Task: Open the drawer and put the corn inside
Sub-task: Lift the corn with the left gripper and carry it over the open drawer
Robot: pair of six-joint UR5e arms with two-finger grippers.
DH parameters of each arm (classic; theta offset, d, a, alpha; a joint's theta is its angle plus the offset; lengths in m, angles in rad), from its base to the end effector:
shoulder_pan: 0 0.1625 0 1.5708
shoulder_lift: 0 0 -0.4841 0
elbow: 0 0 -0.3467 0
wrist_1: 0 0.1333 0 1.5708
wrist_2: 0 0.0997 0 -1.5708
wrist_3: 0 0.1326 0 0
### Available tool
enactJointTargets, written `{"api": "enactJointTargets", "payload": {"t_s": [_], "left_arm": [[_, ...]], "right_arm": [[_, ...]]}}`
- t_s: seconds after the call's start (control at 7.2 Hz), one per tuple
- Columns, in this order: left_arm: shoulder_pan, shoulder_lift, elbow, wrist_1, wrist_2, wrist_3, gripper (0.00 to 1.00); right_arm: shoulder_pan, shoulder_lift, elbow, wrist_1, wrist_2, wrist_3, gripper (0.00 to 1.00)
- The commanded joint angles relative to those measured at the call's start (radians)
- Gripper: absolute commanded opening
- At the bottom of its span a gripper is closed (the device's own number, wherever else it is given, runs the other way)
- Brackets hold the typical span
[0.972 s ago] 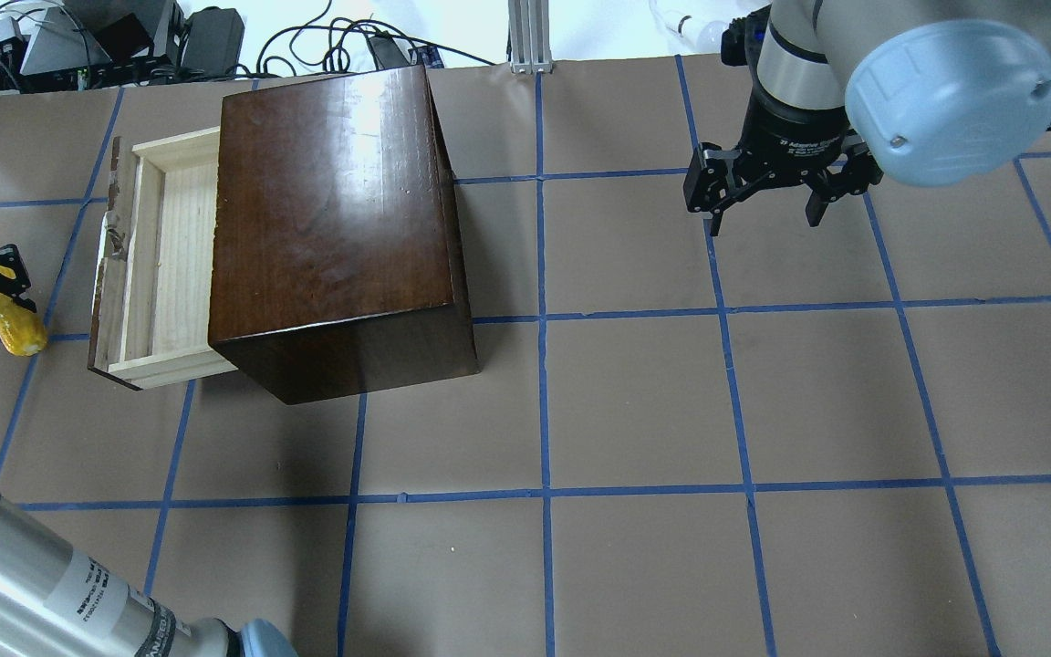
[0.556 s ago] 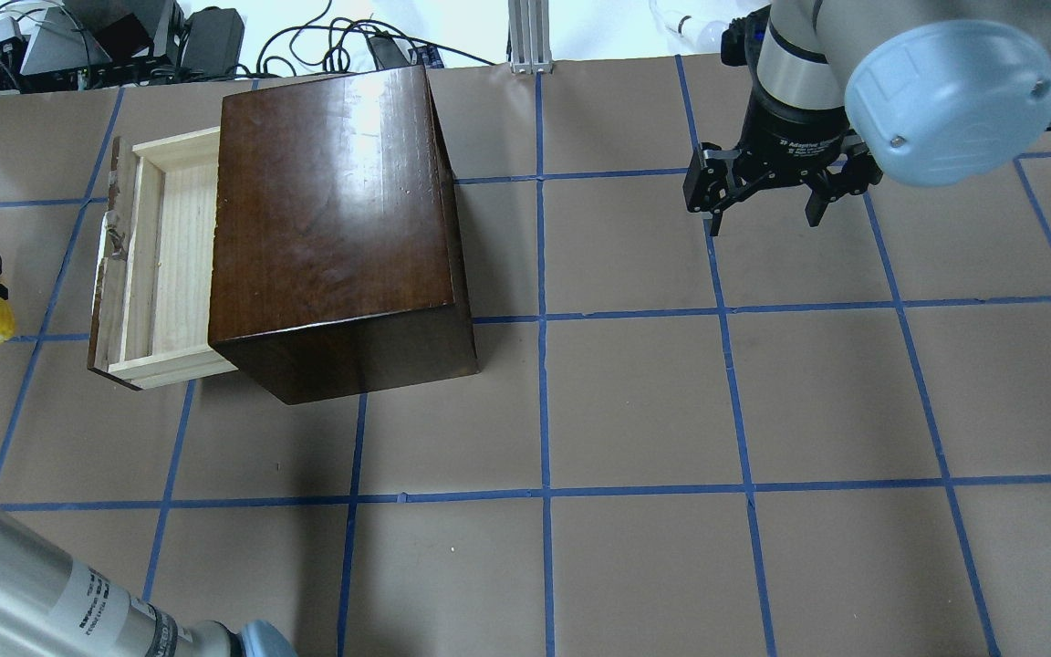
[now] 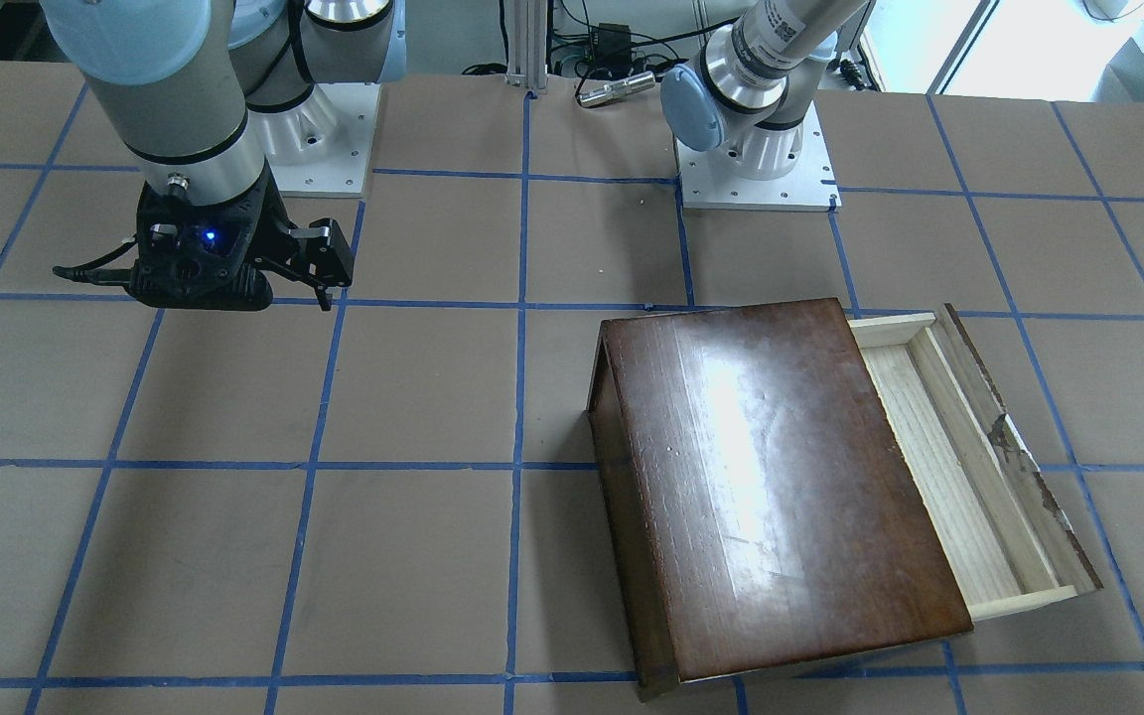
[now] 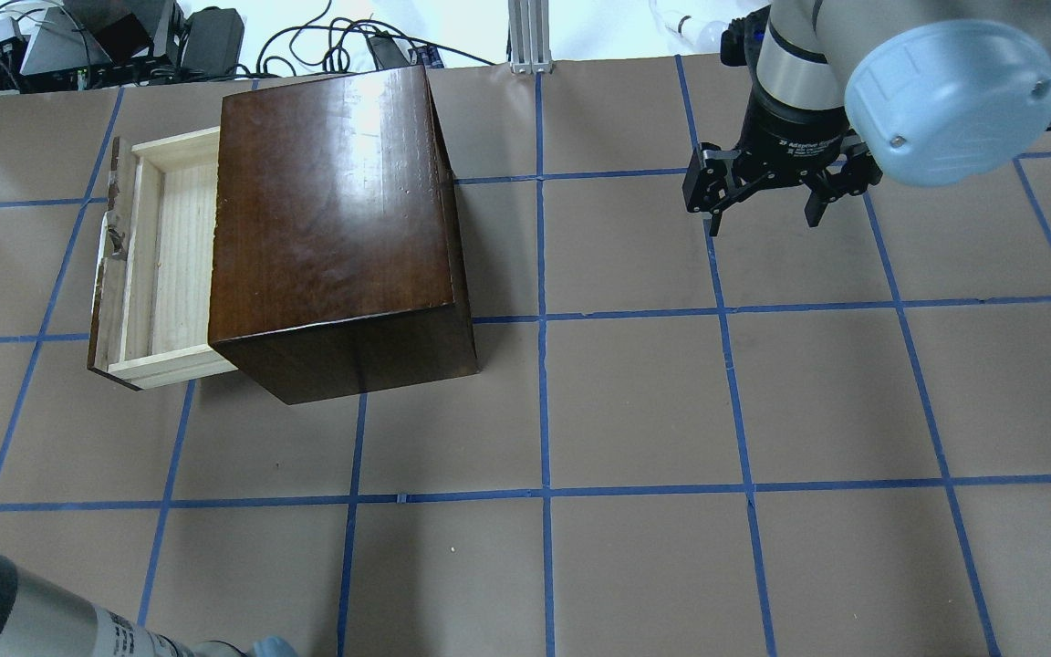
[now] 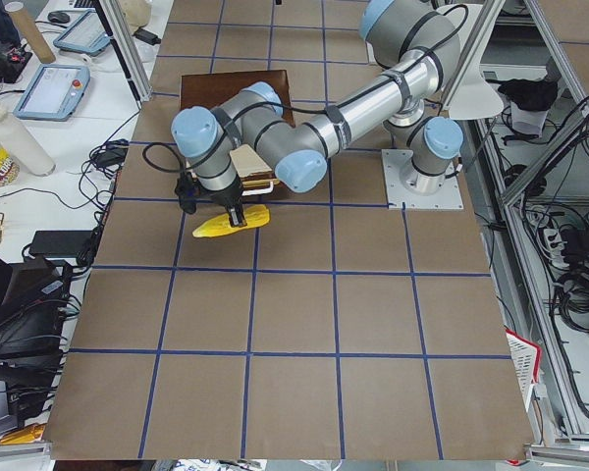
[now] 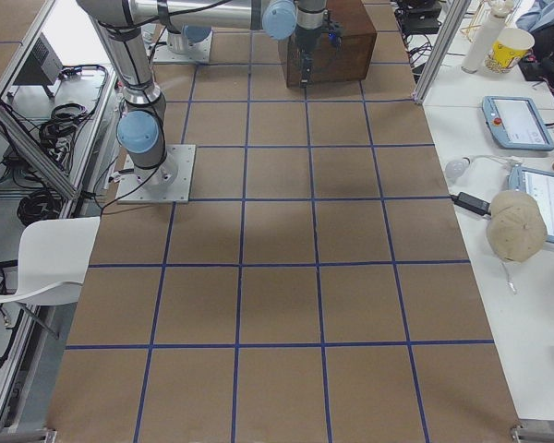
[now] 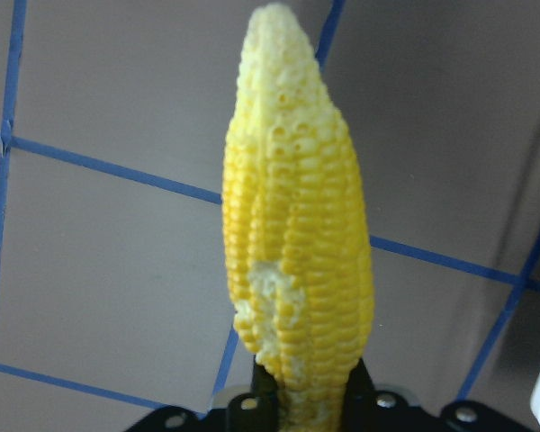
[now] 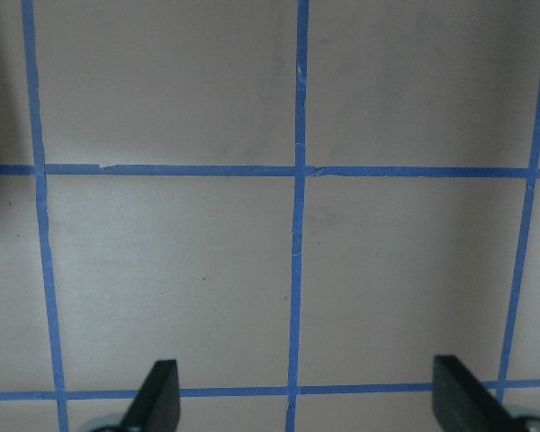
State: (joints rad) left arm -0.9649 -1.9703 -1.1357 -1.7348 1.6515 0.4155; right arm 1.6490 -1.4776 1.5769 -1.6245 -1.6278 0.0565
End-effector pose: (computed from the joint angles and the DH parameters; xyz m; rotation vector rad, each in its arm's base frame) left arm 0.2504 -0.5768 0.4770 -0.2890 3.1117 0.2370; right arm 0.1631 -0.4723 0.4733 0.0354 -3.0808 -0.0642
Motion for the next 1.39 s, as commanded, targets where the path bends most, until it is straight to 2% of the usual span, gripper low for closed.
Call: {"api": "enactJointTargets", "payload": {"t_s": [0.0, 0.14, 0.42, 0.56, 0.83, 0.97, 1.25], "left_arm": [[-0.111, 0.048, 0.007, -0.074, -0.002, 0.000, 0.00], [-0.154, 0.051, 0.001, -0.075, -0.004, -0.001, 0.00], [-0.189, 0.018, -0.019, -0.075, -0.071, -0.011, 0.00], [-0.196, 0.008, -0.068, -0.069, -0.082, -0.014, 0.00], [-0.233, 0.005, -0.151, 0.041, -0.108, -0.020, 0.00], [-0.235, -0.001, -0.160, 0.046, -0.154, -0.047, 0.00], [-0.235, -0.037, -0.164, 0.077, -0.174, -0.052, 0.00]], "right_arm": [[0.000, 0.000, 0.000, 0.000, 0.002, 0.000, 1.00], [0.000, 0.000, 0.000, 0.000, 0.000, 0.000, 1.00], [0.000, 0.000, 0.000, 0.000, 0.000, 0.000, 1.00], [0.000, 0.000, 0.000, 0.000, 0.000, 0.000, 1.00], [0.000, 0.000, 0.000, 0.000, 0.000, 0.000, 1.00], [0.000, 0.000, 0.000, -0.002, -0.001, 0.000, 1.00], [0.000, 0.000, 0.000, -0.002, -0.001, 0.000, 1.00]]}}
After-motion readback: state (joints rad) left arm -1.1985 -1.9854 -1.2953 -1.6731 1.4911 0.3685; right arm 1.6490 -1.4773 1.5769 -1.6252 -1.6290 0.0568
